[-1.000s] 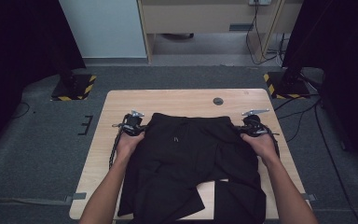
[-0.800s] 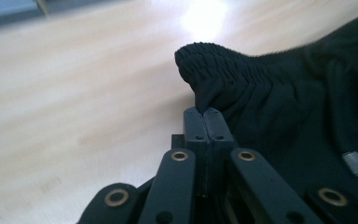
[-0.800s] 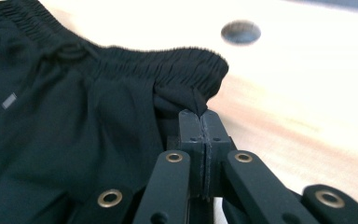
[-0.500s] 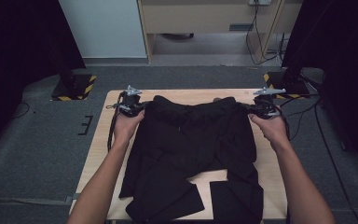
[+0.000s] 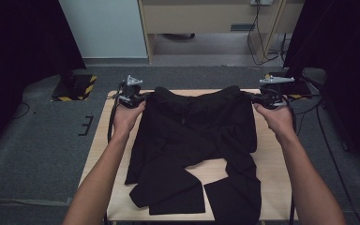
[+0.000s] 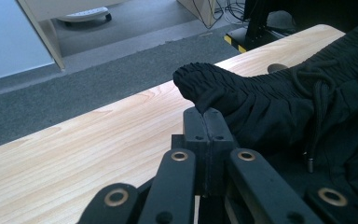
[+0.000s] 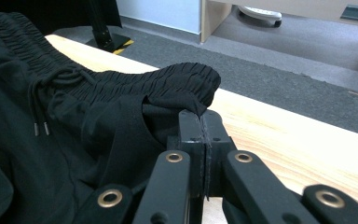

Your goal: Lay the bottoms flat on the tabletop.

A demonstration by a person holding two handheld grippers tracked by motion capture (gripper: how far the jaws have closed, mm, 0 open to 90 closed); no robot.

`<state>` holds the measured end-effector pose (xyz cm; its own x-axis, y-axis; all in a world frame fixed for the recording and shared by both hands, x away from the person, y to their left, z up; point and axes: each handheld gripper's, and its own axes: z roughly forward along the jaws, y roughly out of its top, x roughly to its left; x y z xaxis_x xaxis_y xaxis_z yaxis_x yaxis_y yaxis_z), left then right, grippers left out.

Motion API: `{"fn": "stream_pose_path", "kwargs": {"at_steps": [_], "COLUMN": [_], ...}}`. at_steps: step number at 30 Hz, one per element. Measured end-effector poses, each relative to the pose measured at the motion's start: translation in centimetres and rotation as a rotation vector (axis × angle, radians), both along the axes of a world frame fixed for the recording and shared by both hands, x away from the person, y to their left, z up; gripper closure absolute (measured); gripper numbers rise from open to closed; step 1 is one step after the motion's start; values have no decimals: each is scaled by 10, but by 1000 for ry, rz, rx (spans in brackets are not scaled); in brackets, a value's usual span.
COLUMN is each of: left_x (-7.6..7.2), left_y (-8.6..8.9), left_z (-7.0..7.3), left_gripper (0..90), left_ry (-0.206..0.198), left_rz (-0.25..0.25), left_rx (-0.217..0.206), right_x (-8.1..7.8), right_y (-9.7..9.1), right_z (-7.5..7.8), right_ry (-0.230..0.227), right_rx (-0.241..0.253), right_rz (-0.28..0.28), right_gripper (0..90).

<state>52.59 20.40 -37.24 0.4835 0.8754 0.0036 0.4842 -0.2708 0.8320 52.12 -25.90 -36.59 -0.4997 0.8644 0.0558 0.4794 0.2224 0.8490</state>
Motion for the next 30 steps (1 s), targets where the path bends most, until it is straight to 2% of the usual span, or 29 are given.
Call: {"fn": "stream_pose_path", "kwargs": {"at_steps": [7, 13, 16, 17, 18, 19, 22, 23, 24, 25, 26, 27, 28, 29, 30], "left_x": [6, 26, 43, 50, 57, 64, 85, 92, 99, 104, 108, 109, 109, 106, 101], "left_y": [-4, -8, -10, -10, -10, -10, -9, -9, -9, -10, -10, -10, -9, -8, -8], "left_z": [4, 8, 9, 10, 12, 16, 31, 35, 38, 39, 37, 35, 32, 28, 22], "left_gripper": [899, 899, 899, 899, 899, 899, 899, 896, 896, 880, 653, 653, 551, 487, 463], "left_ry": [-1, 21, 36, 36, 38, 36, 16, 2, -9, -20, -34, -43, -26, -19, -17], "left_rz": [-10, -8, -7, -6, -1, 3, 37, 48, 59, 74, 91, 101, 114, 116, 103], "left_rx": [6, -10, 1, 12, 13, 9, -20, -28, -28, -13, 3, 1, 2, -4, 1], "right_x": [3, 15, 31, 47, 47, 56, 83, 99, 99, 104, 107, 107, 106, 102, 98], "right_y": [-3, -1, -1, 0, 0, 1, 3, 6, 6, 9, 12, 16, 21, 25, 28], "right_z": [11, 18, 18, 20, 20, 21, 34, 44, 44, 46, 44, 39, 32, 24, 15], "right_ry": [-8, -2, 11, 22, 22, 25, 9, -10, -10, -16, -15, 3, 16, 21, 37], "right_rx": [-8, -24, -22, -36, -36, -37, -19, -2, -2, 10, 24, 28, 1, -31, -49], "right_rz": [-26, -28, -34, -36, -36, -40, -75, -115, -115, -145, -167, -174, -171, -166, -158], "right_gripper": [894, 895, 894, 895, 895, 895, 895, 872, 872, 772, 648, 560, 500, 442, 403]}}
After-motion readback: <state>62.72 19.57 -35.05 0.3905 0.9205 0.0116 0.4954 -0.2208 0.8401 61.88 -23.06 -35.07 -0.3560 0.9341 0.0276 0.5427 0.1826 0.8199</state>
